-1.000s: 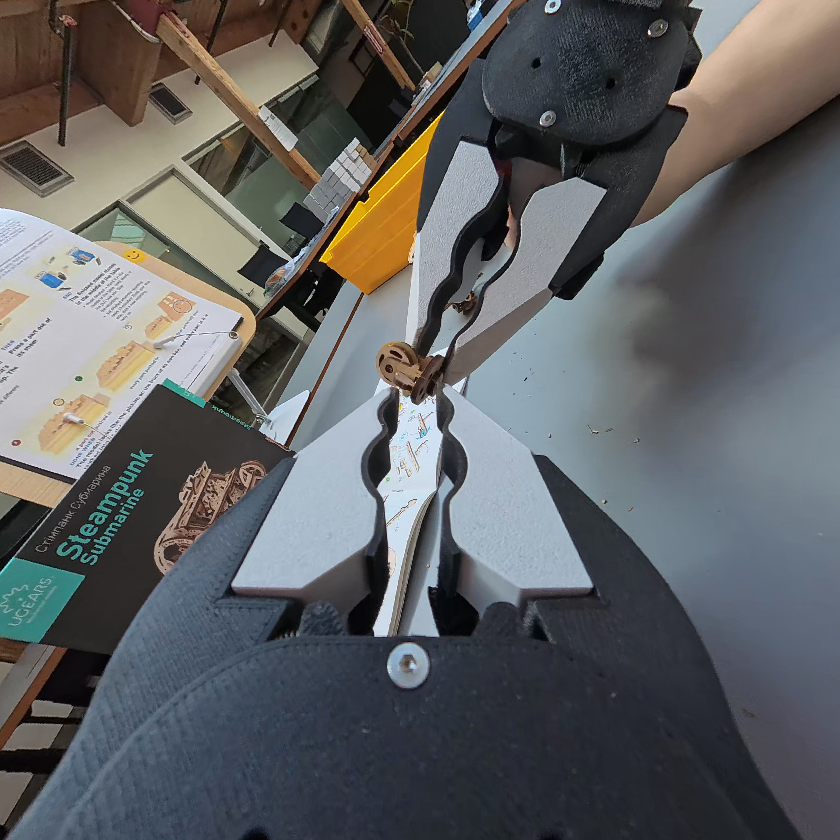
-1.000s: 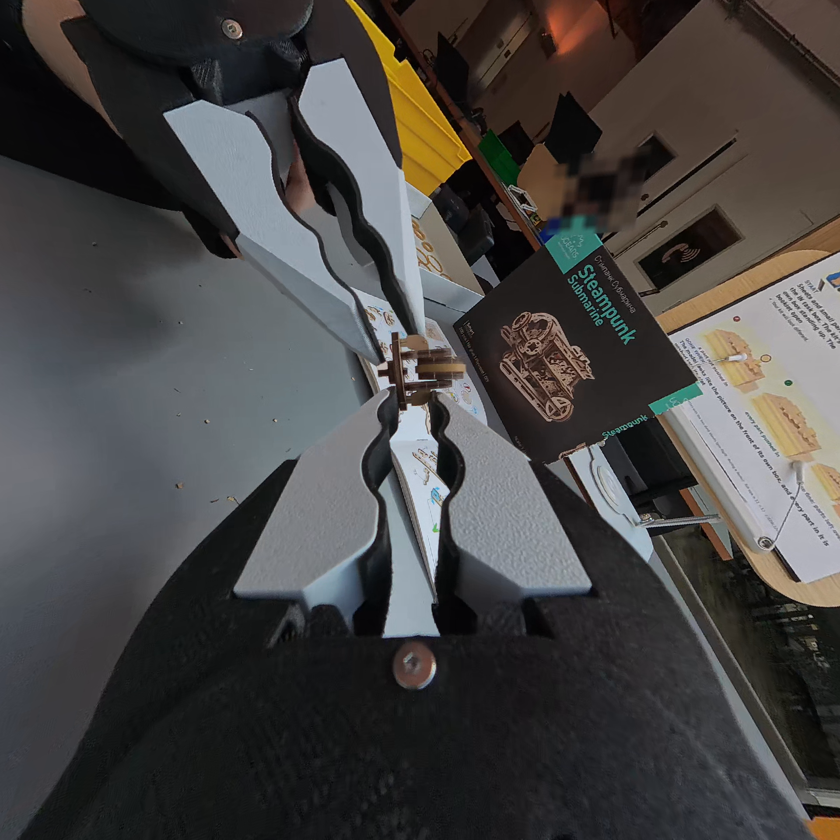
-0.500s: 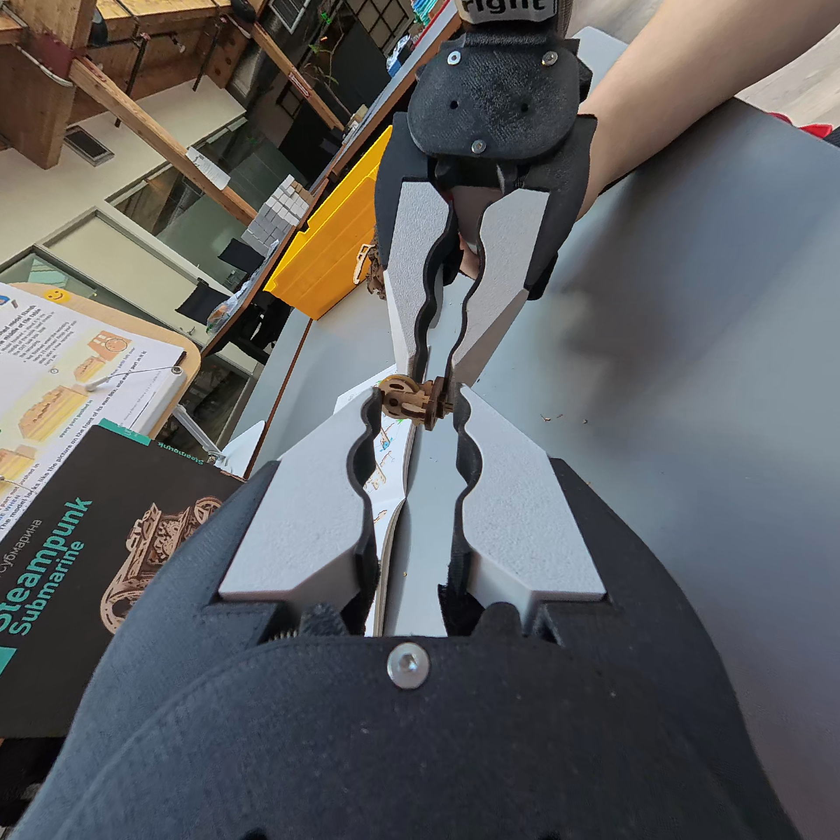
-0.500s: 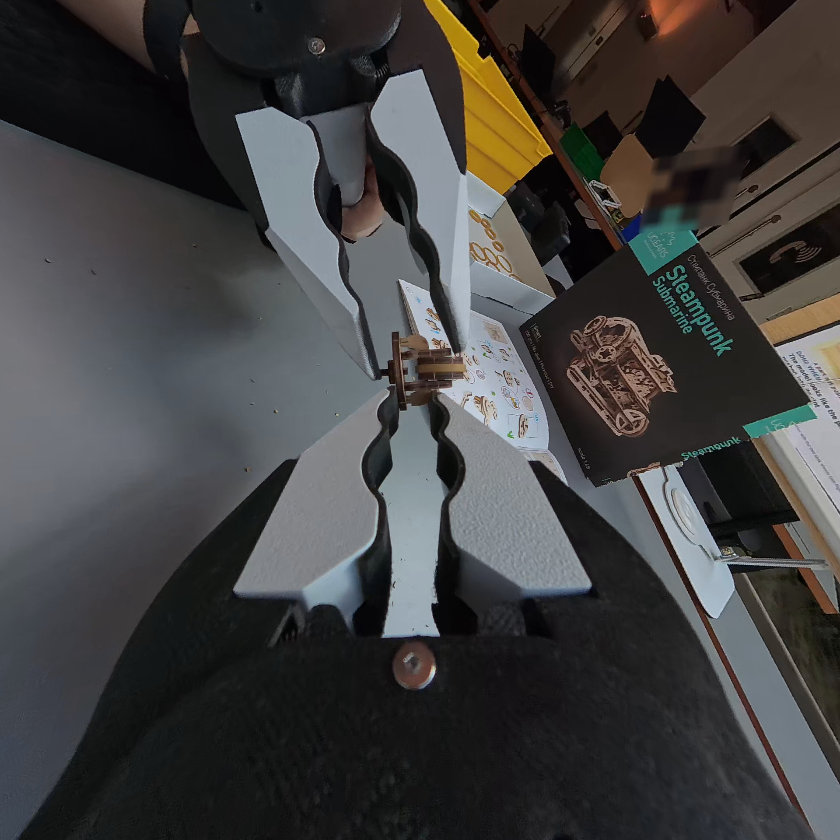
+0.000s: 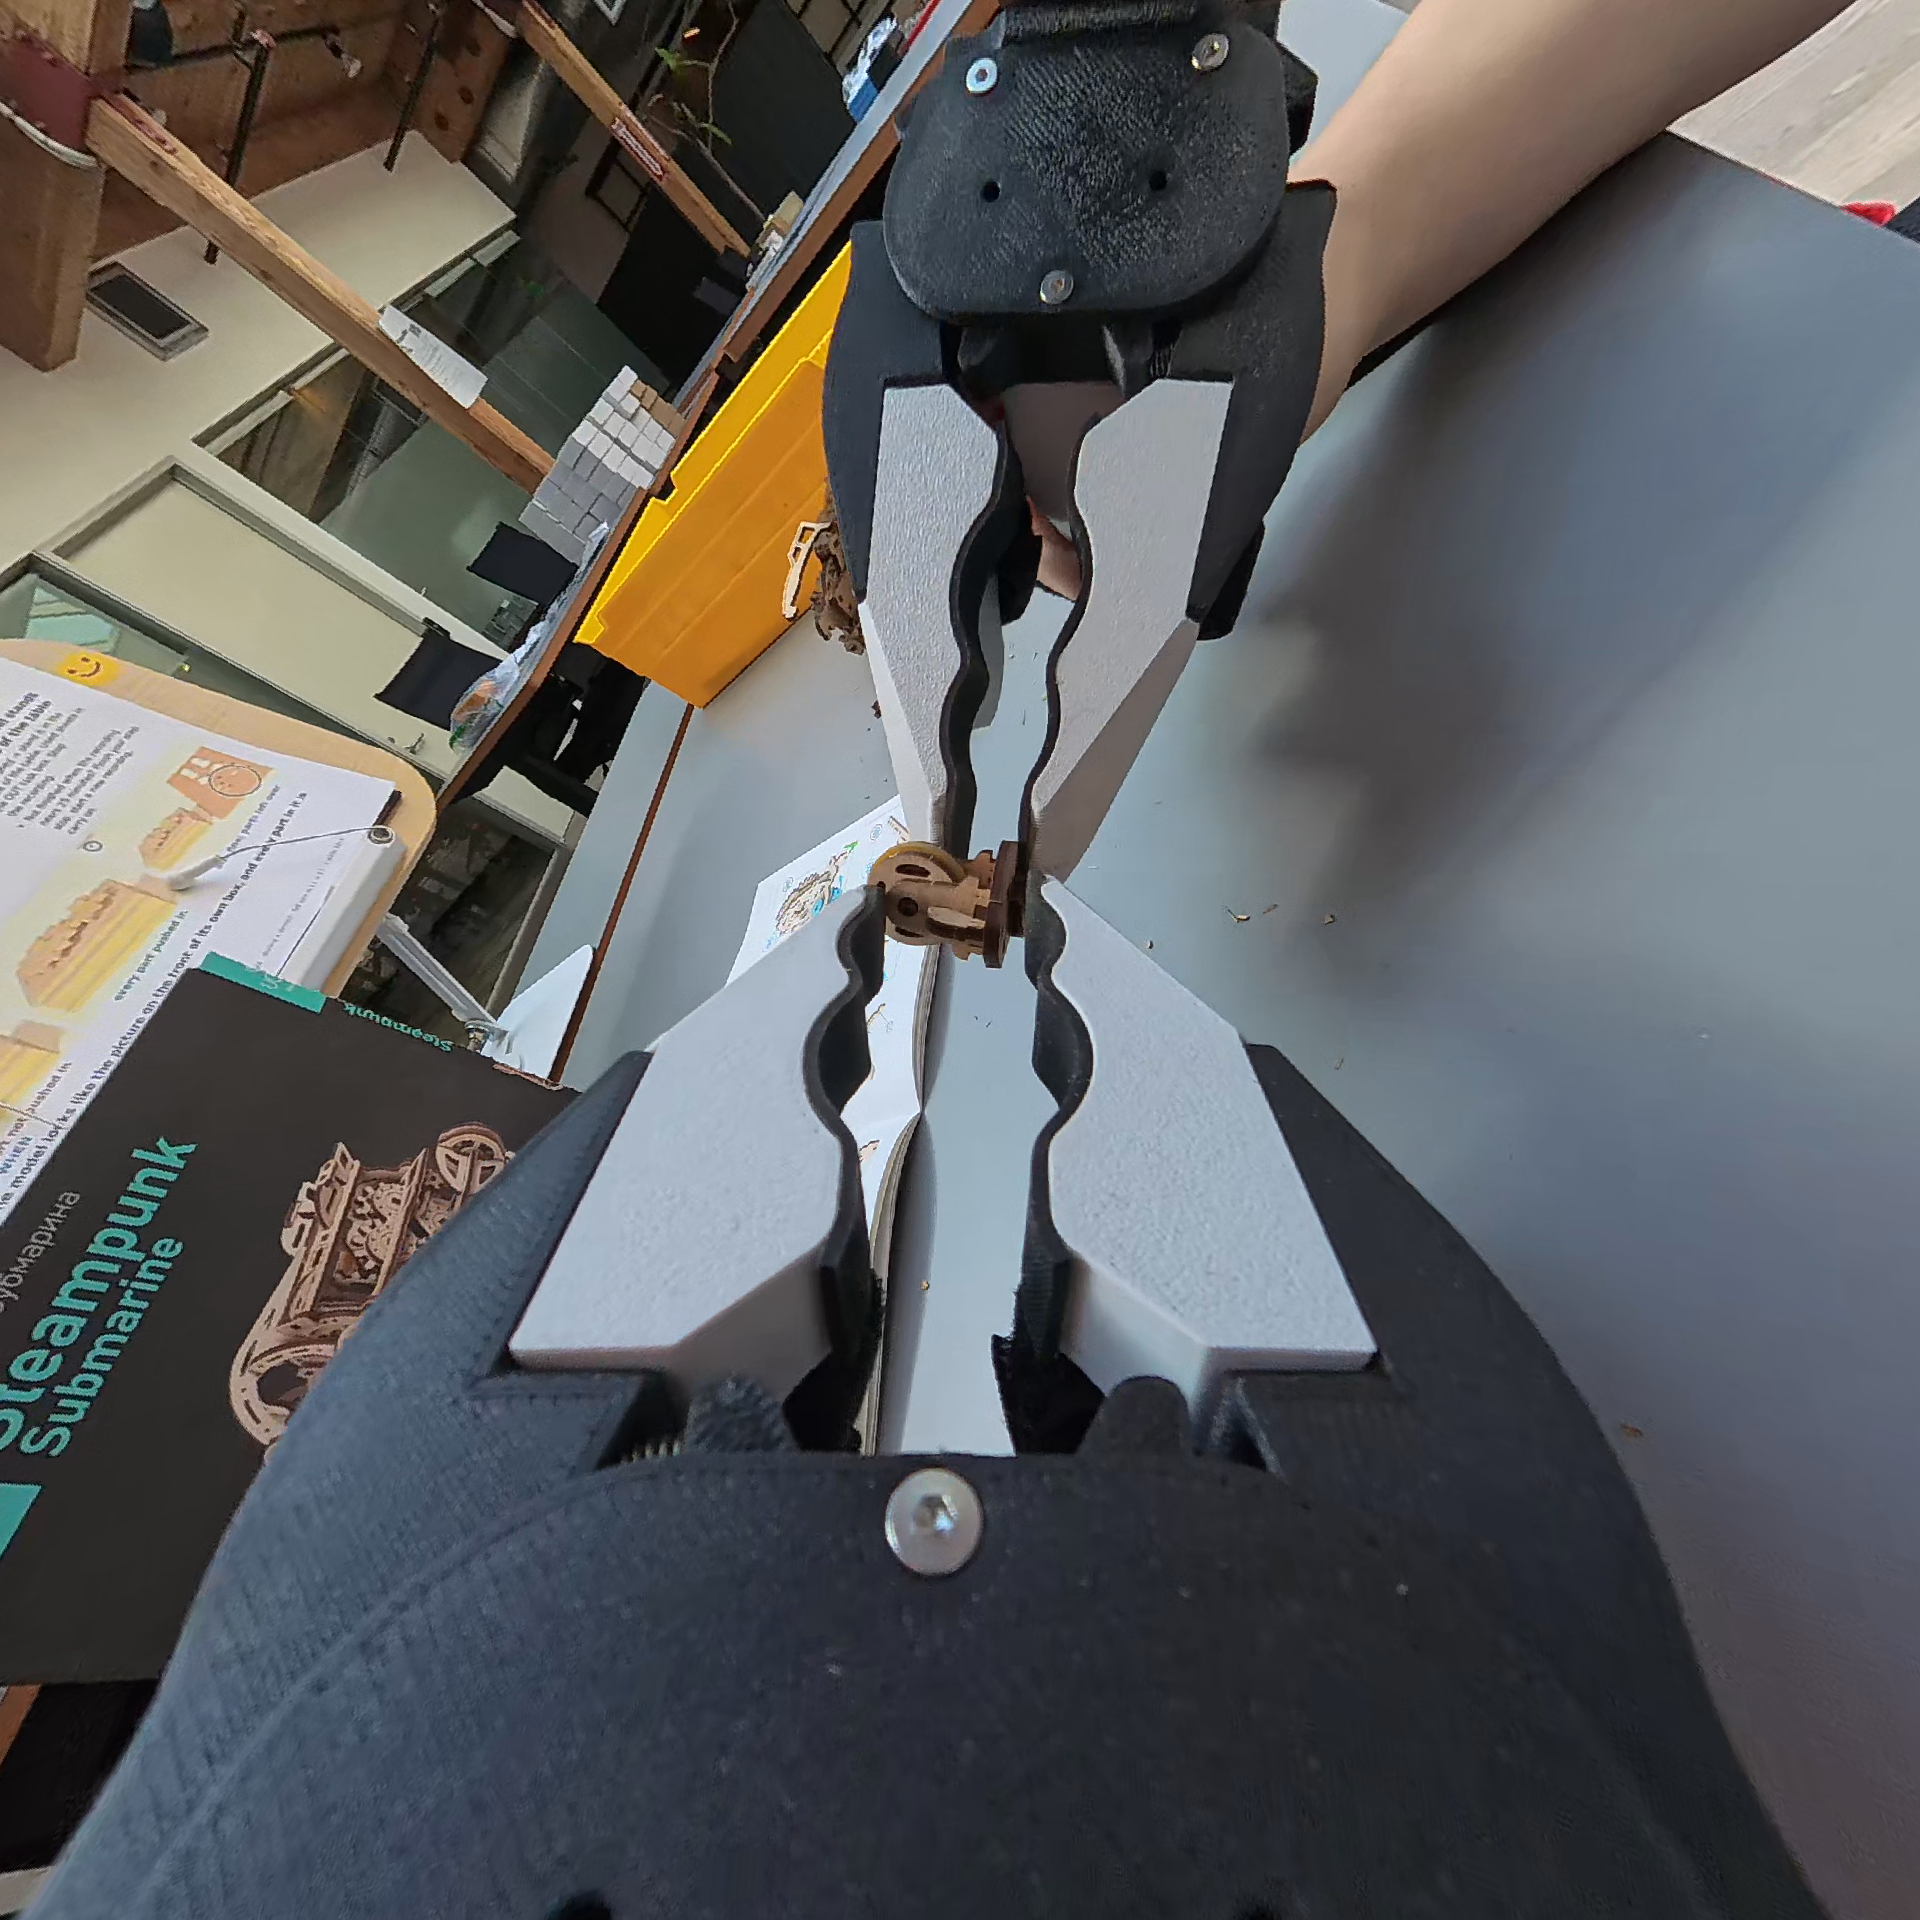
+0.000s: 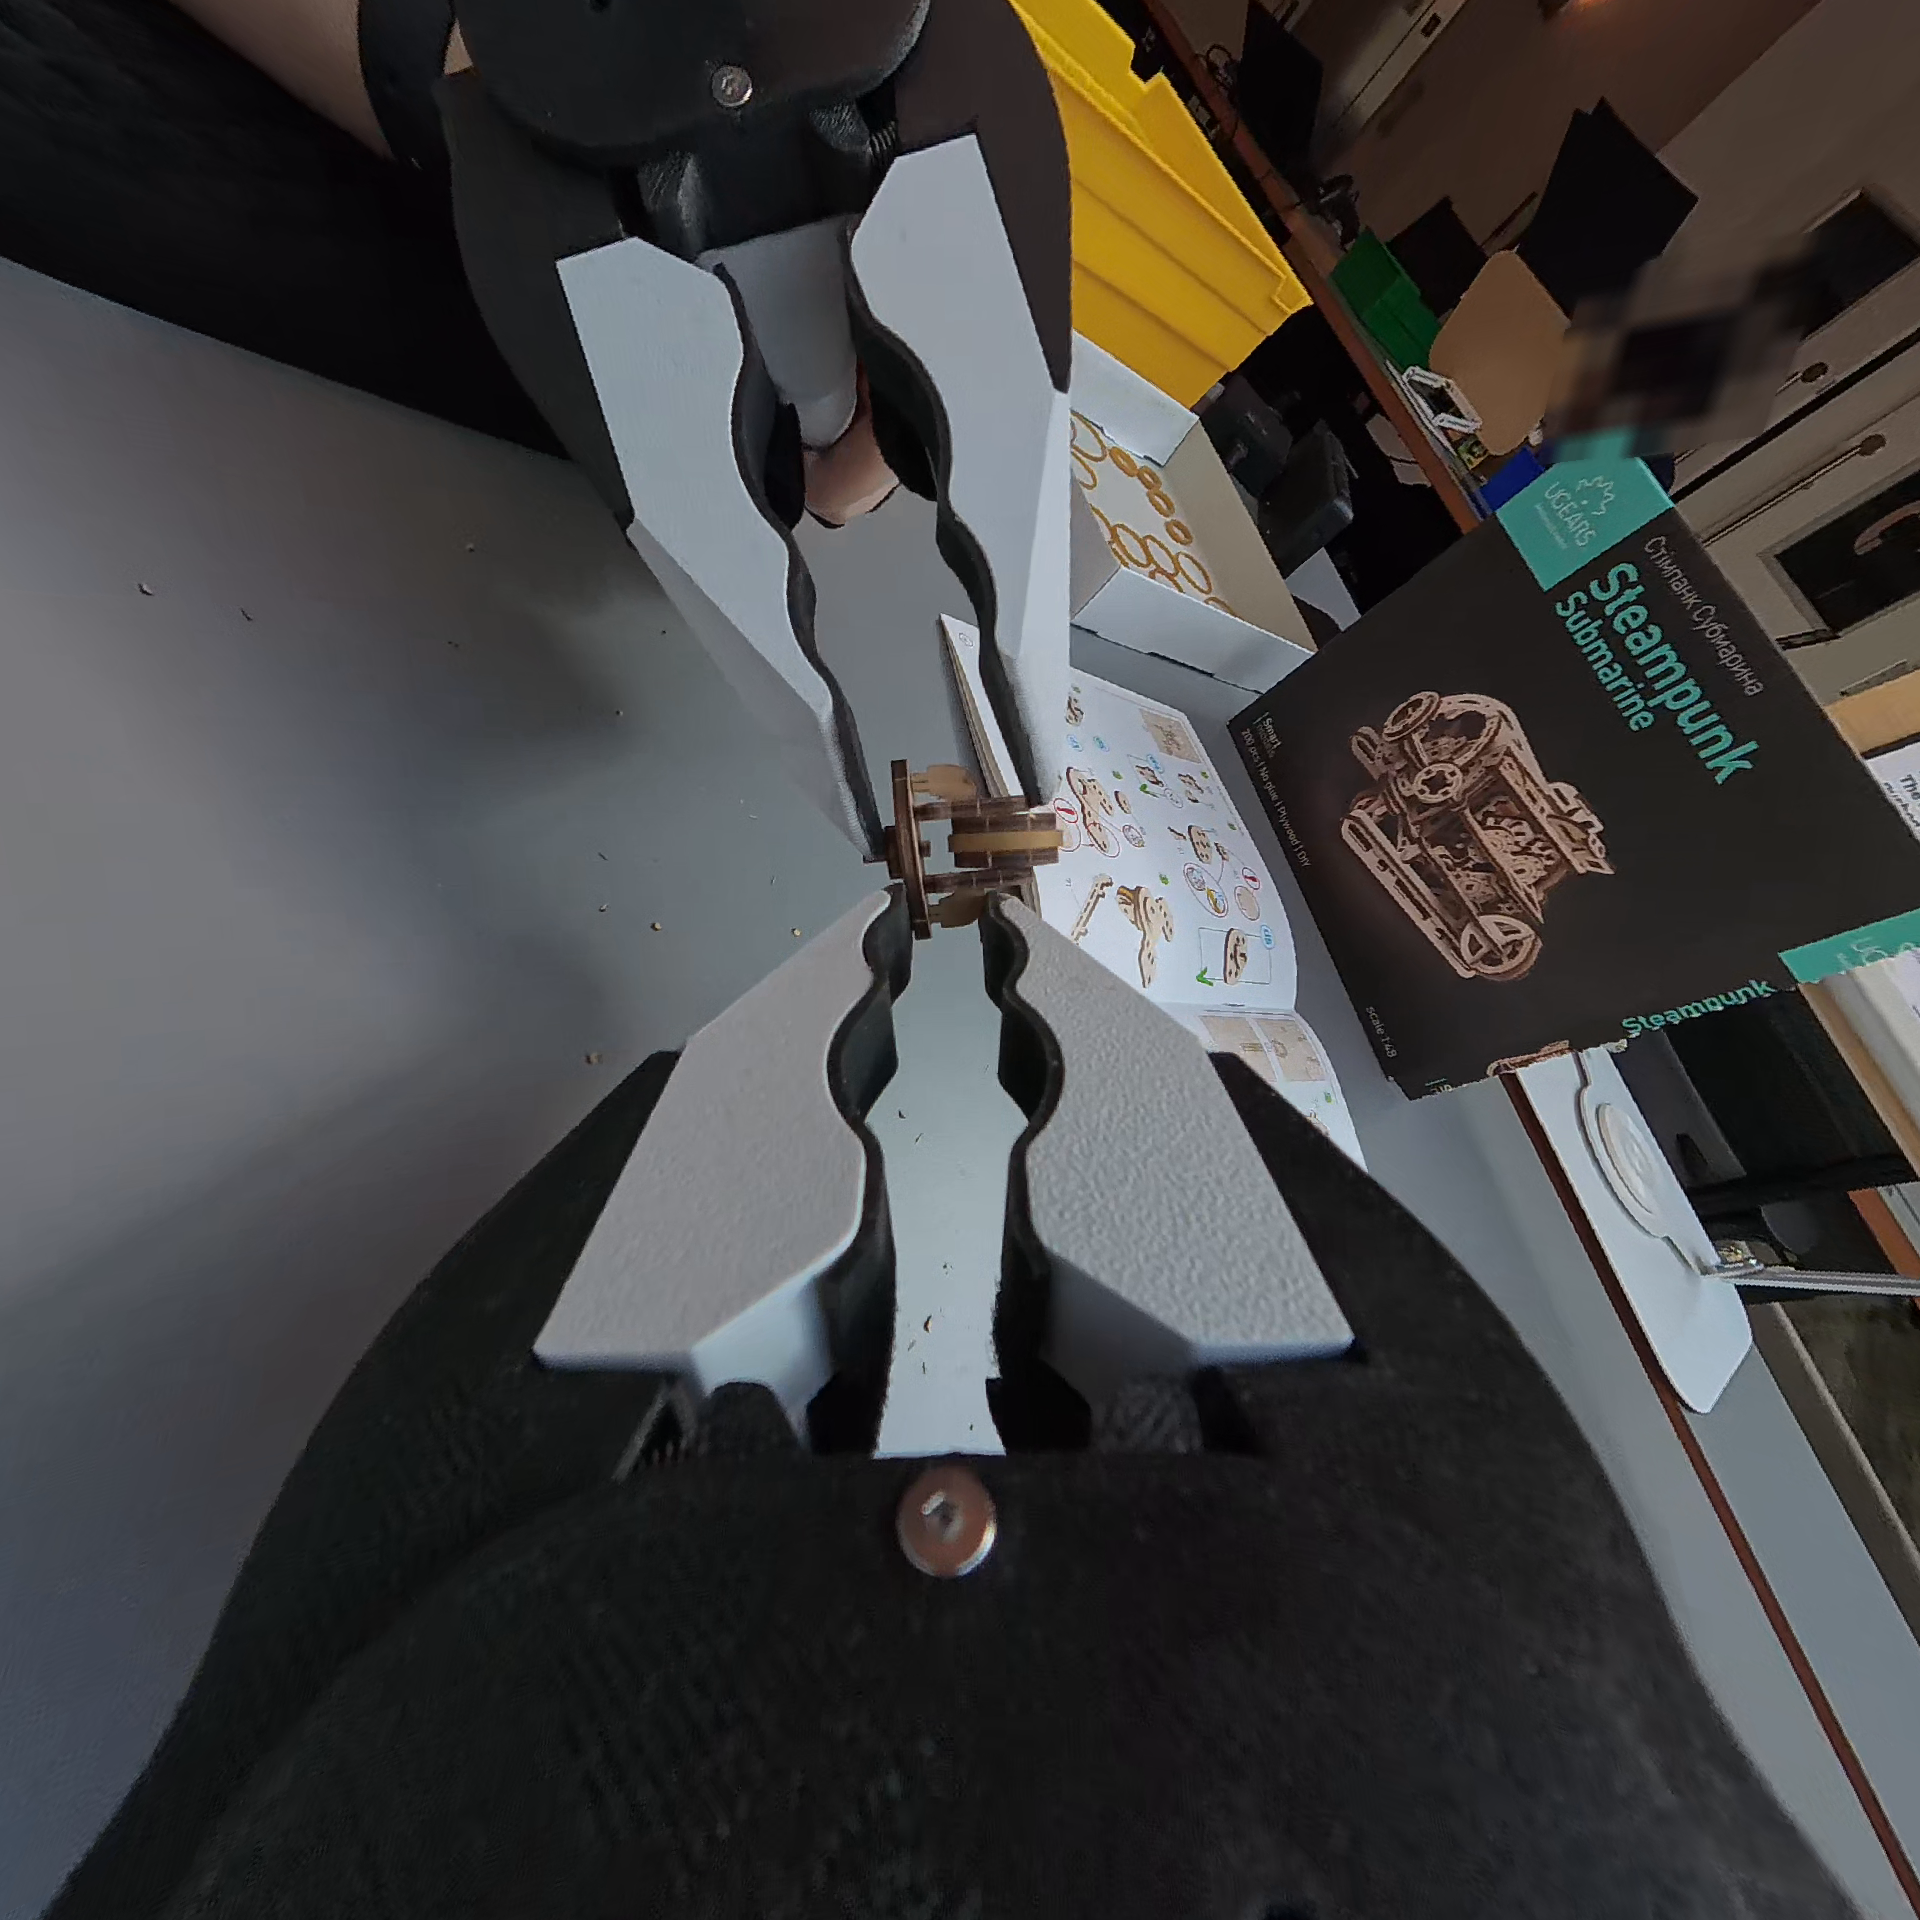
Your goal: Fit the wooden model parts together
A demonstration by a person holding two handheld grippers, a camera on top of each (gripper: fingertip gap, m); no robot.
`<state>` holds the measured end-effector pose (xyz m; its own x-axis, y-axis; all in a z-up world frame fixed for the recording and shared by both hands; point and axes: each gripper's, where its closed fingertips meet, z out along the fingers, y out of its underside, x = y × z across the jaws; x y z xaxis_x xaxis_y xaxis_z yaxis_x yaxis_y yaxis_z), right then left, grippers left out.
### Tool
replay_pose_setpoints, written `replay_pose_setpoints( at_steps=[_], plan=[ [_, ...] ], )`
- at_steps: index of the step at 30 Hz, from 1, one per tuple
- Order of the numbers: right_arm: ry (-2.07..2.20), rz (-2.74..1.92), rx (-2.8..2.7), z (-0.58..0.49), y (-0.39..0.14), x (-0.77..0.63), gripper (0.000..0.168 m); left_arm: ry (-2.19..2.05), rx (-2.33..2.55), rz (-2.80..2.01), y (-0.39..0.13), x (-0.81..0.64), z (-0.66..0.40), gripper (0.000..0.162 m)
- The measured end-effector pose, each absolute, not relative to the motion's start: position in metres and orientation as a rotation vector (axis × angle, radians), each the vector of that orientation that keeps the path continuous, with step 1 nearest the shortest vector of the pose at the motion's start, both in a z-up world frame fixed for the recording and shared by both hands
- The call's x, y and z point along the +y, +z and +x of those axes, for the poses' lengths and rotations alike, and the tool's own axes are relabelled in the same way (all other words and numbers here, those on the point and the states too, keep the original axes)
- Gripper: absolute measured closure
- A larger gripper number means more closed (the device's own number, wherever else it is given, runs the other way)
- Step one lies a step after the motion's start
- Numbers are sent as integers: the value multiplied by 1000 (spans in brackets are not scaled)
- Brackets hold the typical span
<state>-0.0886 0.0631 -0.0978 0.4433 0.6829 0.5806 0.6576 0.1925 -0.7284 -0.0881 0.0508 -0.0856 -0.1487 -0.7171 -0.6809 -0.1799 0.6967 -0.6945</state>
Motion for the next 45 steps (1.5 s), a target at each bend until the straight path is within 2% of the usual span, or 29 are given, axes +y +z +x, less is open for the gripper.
replay_pose_setpoints(
  at_steps=[8, 10, 12, 16, 20, 25, 31, 39, 42, 45],
  plan=[
    [140, -1544, -1173, -88, -96, 65, 157, -608, 1656, -810, -82, 54, -86, 136],
    [140, -1541, -1167, -87, -94, 65, 157, -631, 1652, -811, -80, 53, -87, 127],
    [142, -1543, -1161, -85, -93, 66, 157, -653, 1646, -819, -78, 53, -87, 124],
    [149, -1540, -1154, -82, -91, 66, 157, -793, 1652, -826, -75, 47, -92, 134],
    [138, -1488, -1217, -86, -90, 59, 156, -1091, 1572, -947, -61, 53, -98, 130],
    [156, -1347, -1337, -102, -87, 40, 156, -1467, 1522, -1070, -54, 52, -105, 139],
    [183, -1237, -1424, -117, -87, 21, 156, -1717, 1561, -1088, -50, 33, -110, 138],
    [237, -1139, -1441, -125, -77, 7, 156, -1830, 1705, -1053, -58, 6, -115, 136],
    [246, -1128, -1444, -126, -76, 5, 156, -1877, 1737, -1032, -58, -1, -118, 146],
    [253, -1113, -1451, -128, -76, 2, 156, -1896, 1747, -1022, -58, -4, -119, 146]
  ],
)
